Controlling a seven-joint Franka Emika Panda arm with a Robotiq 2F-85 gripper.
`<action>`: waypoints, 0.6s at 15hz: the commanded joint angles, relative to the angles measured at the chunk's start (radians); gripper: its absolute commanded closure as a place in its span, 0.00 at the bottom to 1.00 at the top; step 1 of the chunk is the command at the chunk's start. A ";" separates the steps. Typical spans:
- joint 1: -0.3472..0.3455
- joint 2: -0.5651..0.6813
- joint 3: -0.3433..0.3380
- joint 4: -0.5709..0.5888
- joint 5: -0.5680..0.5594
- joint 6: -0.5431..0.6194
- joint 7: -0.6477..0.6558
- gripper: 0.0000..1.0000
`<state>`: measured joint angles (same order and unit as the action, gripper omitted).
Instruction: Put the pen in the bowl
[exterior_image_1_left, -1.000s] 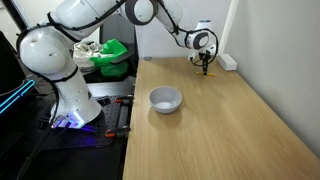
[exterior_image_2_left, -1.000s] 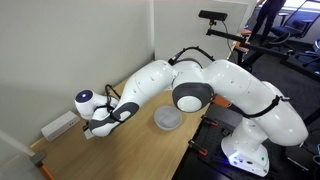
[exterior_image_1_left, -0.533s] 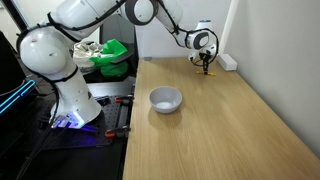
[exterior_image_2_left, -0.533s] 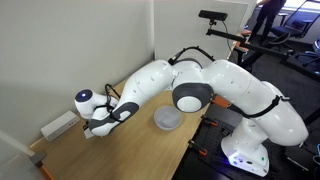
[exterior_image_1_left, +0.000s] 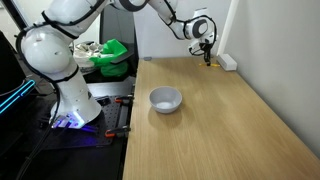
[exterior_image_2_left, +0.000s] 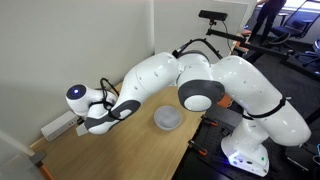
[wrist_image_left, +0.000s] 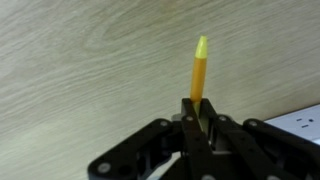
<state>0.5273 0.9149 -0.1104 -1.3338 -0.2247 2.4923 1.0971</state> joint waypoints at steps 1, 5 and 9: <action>0.105 -0.153 -0.116 -0.164 -0.095 -0.019 0.177 0.97; 0.214 -0.251 -0.222 -0.259 -0.267 -0.110 0.402 0.97; 0.268 -0.341 -0.221 -0.335 -0.446 -0.306 0.614 0.97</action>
<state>0.7502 0.6768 -0.3282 -1.5638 -0.5663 2.3007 1.5736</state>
